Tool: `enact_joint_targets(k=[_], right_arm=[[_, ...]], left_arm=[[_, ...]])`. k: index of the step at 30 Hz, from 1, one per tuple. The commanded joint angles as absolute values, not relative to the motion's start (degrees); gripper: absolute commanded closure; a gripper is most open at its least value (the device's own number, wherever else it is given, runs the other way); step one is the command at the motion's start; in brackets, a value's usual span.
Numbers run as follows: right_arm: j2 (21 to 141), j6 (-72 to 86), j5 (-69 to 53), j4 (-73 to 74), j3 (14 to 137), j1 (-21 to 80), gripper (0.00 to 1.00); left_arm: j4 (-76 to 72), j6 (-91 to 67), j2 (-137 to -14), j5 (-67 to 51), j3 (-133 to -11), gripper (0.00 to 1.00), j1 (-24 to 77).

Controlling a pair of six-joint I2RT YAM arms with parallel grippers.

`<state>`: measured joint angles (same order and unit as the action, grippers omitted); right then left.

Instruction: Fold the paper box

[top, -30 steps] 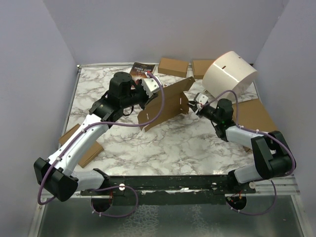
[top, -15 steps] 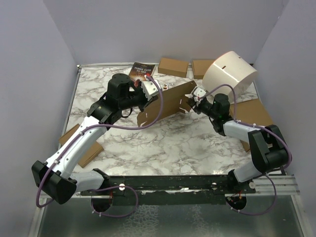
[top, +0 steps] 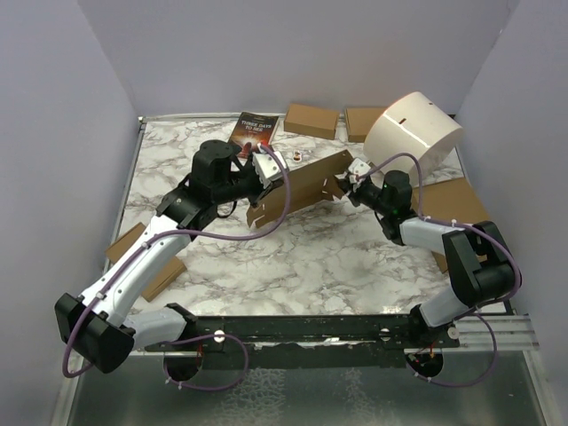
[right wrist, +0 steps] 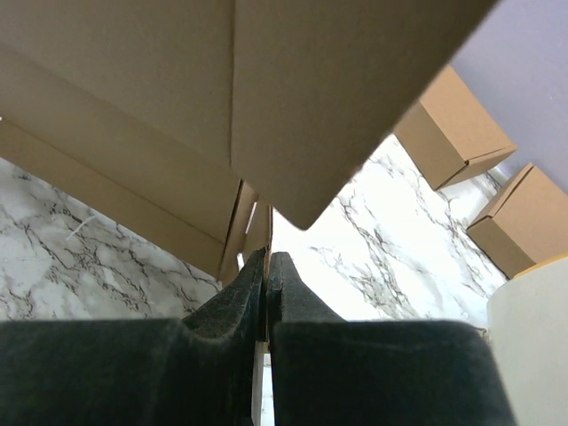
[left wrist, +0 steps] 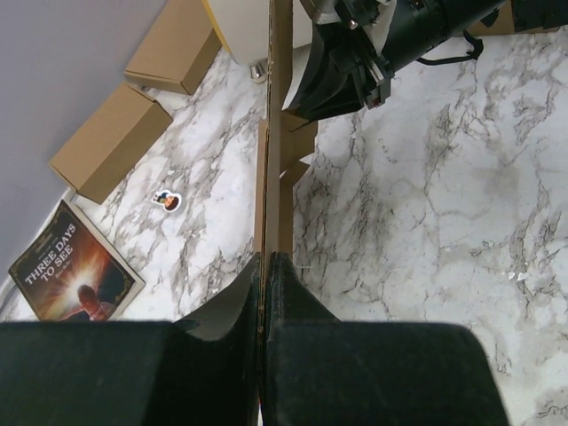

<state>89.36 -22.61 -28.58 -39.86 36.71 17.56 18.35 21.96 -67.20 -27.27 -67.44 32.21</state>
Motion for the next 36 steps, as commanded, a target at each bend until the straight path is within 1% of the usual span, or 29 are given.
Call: enact_joint_targets(k=[1, 8, 16, 24, 28, 36], right_arm=[[88.52, -19.46, -28.91, -44.09, 36.3, 17.93, 0.99], [89.74, -19.23, -29.24, -44.01, 35.75, 17.93, 0.99], [90.46, -20.55, -31.57, -41.28, 36.27, 17.93, 0.98], [90.79, -21.07, -33.18, -39.23, 36.92, 17.84, 0.89], [90.57, -21.1, -34.84, -37.93, 37.11, 17.63, 0.83], [89.61, -20.81, -39.41, -36.03, 37.08, 15.58, 0.75]], left_arm=[[16.44, 19.54, -66.7, -28.82, -64.06, 1.0, 31.56], [17.13, 12.47, -70.75, -34.75, -65.32, 1.0, 26.38], [16.61, 11.4, -74.05, -35.36, -66.04, 1.0, 26.02], [16.3, 10.64, -75.49, -34.62, -66.71, 1.0, 26.02], [16.32, 10.48, -75.58, -33.99, -66.7, 1.0, 26.06], [16.26, 10.0, -75.62, -33.4, -66.62, 1.0, 26.02]])
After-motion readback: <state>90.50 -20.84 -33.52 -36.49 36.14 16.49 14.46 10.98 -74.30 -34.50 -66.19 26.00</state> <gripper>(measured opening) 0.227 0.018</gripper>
